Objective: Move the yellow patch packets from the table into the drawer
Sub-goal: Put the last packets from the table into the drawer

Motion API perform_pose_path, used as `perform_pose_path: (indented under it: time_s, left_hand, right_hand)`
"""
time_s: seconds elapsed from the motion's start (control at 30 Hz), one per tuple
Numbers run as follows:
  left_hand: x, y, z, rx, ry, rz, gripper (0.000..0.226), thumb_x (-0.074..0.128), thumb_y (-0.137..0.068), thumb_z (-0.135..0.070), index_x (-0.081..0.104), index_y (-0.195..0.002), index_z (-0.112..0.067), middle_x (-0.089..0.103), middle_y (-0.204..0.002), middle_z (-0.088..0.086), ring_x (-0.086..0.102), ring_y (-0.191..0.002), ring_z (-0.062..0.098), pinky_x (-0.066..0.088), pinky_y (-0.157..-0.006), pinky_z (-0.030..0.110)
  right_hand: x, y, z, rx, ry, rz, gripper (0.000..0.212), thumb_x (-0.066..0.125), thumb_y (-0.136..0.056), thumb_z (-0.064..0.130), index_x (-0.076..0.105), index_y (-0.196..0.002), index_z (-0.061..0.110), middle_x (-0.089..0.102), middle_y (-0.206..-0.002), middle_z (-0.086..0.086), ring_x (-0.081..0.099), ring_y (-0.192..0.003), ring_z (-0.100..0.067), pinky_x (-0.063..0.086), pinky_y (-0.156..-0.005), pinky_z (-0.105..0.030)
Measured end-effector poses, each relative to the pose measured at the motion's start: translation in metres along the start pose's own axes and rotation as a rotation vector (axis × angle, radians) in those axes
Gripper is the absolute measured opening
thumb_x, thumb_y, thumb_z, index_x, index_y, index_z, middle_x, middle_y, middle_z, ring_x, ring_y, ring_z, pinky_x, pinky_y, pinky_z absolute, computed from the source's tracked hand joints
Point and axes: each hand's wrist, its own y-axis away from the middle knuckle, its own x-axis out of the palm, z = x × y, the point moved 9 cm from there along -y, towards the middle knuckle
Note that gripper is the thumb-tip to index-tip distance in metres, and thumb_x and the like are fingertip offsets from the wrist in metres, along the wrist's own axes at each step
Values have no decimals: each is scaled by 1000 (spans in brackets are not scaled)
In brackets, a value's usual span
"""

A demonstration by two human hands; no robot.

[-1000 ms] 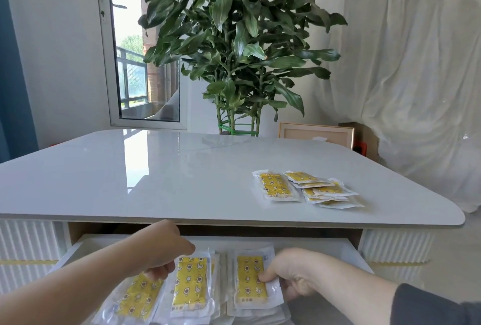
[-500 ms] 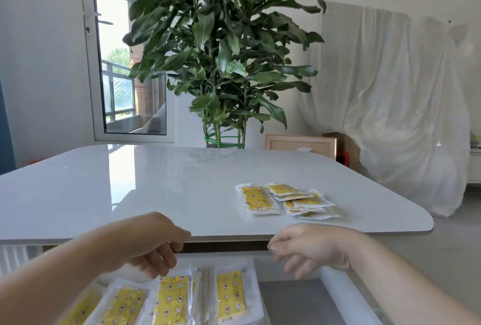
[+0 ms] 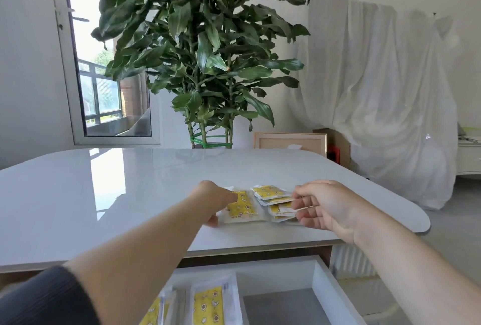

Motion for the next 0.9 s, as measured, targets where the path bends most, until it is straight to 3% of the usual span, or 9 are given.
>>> perform_pose_path:
  time_s: [0.1,0.2,0.27,0.37,0.47,0.57,0.67,0.8,0.9]
  left_hand:
    - [7,-11,-1,-21,-130,-48,42,69,-76,-39,40,-72,-9,51,-59,8,51,-47,22,48,-55,23]
    - [13,-18,-3,-4,-205,-59,48,73,-73,-46,41,-75,-11,54,-67,6,55,-55,20,51,-59,25]
    - [15,-21,-3,-14,-211,-46,49,73,-74,-45,50,-92,-8,54,-71,6,56,-59,21,53,-65,27]
    - [16,-26,2,-32,-174,-10,60,74,-76,-40,48,-117,-5,52,-78,7,53,-63,20,50,-63,26]
    - [16,-34,11,-31,44,22,50,77,-77,-25,53,-114,-4,61,-94,11,59,-74,22,55,-68,30]
    - [12,-39,25,-63,290,64,39,76,-78,-11,57,-111,-1,70,-94,16,68,-70,28,59,-66,37]
    - [7,-39,37,-81,493,112,27,71,-82,-5,58,-105,0,72,-95,22,71,-79,33,58,-78,49]
    - [-1,-38,43,-28,626,112,17,68,-85,-4,55,-96,-3,71,-94,20,70,-74,30,59,-73,42]
    - [-4,-37,46,-12,711,88,15,68,-85,-3,56,-93,-3,70,-93,19,69,-74,29,58,-75,41]
  right_hand:
    - [-5,-12,3,-6,-8,-22,13,56,-91,15,64,-86,6,63,-66,-7,57,-53,-18,50,-46,-24]
    - [-7,-22,4,-6,22,-23,11,57,-89,14,63,-85,6,63,-65,-8,56,-51,-17,49,-45,-24]
    - [-7,-27,5,-6,36,-27,10,57,-88,13,63,-86,5,63,-67,-9,55,-51,-17,49,-46,-24]
    - [-5,-32,7,0,53,-30,11,57,-88,13,63,-85,5,63,-72,-11,56,-53,-18,50,-48,-26]
    - [-4,-38,5,12,83,-34,11,57,-87,13,63,-86,4,62,-72,-11,56,-54,-18,50,-49,-26]
    - [-2,-46,7,16,126,-54,9,57,-86,12,62,-87,5,61,-72,-10,54,-52,-15,49,-48,-23]
    - [-6,-67,13,-39,219,-179,9,60,-83,14,61,-84,6,59,-73,-9,49,-52,-16,44,-47,-24]
    - [-14,-99,26,-146,662,-431,23,60,-76,26,45,-65,13,46,-61,-1,43,-54,-19,32,-51,-23]
    - [-3,-111,18,-54,875,-450,41,58,-74,54,55,-81,13,58,-75,1,57,-72,-21,42,-57,-26]
